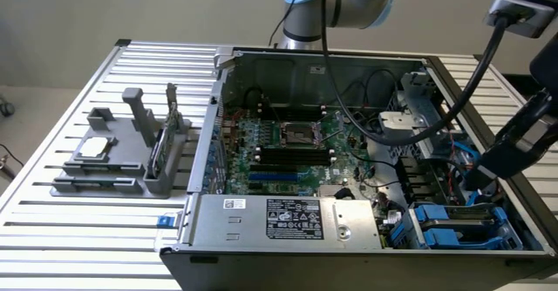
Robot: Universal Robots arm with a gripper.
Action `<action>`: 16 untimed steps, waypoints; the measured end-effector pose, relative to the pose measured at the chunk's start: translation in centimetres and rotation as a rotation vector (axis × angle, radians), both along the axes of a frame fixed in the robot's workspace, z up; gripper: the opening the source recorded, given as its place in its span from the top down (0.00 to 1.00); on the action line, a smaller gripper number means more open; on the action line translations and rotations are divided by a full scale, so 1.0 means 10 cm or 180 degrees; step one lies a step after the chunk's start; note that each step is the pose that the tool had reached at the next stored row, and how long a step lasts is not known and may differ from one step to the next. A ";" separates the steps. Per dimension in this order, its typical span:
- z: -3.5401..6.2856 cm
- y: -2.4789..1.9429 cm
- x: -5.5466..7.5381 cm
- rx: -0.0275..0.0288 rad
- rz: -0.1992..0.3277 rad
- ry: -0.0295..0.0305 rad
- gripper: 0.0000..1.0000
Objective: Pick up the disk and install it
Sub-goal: 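Insert the first disk wire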
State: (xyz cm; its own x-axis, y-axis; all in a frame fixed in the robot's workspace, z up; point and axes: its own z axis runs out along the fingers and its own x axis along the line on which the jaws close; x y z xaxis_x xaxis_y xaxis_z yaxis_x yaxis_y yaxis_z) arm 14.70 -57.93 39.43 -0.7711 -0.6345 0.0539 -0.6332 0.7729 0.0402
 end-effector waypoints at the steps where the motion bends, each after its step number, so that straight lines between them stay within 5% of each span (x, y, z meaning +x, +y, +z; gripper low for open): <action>1: 0.000 0.000 0.00 0.0000 -0.0059 0.0000 0.66; 16: 0.000 0.000 0.00 0.0000 -0.0927 0.0000 0.66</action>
